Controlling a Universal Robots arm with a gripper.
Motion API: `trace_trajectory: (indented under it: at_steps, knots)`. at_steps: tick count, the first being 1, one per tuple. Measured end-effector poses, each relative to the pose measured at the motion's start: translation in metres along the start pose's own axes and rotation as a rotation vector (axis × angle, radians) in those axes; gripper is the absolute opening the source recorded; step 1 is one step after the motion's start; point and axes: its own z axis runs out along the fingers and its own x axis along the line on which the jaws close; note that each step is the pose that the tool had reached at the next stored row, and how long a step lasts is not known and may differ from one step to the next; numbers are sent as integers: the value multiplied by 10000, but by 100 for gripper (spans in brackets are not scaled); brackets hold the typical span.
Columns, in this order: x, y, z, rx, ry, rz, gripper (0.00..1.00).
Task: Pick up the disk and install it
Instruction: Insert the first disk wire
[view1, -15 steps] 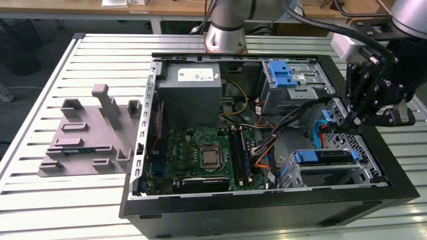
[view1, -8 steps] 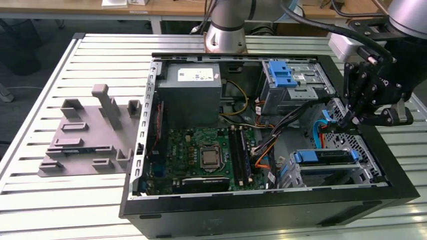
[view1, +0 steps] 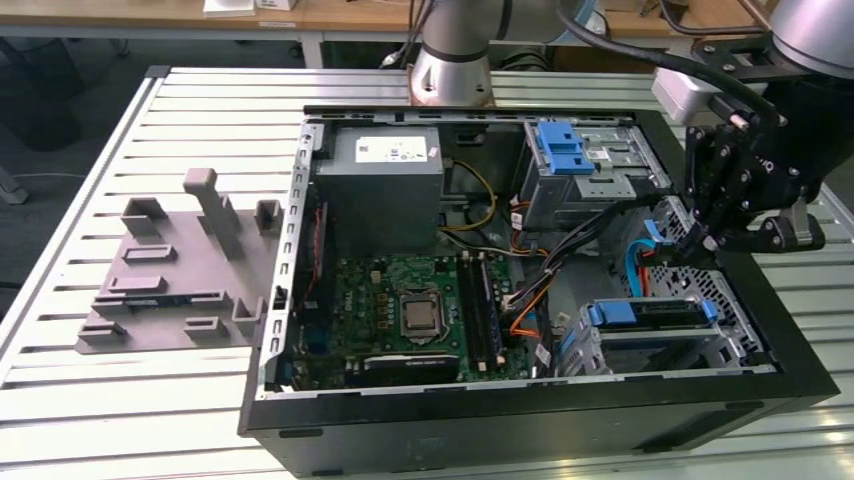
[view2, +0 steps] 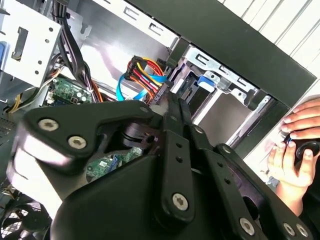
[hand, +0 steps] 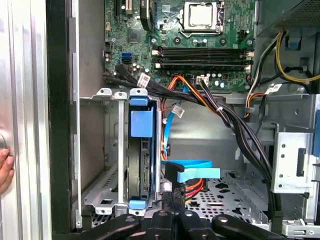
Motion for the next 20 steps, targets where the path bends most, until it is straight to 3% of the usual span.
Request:
trace_trajectory:
  at_steps: [1,3,8,13,20]
  knots:
    - [-3,6,1,16,17,-3,17]
    - [-63,33,17,77,208,-19,25]
    - [-109,37,42,78,233,-21,25]
    - [-113,40,88,117,331,-27,25]
    - [-115,44,130,139,388,-31,25]
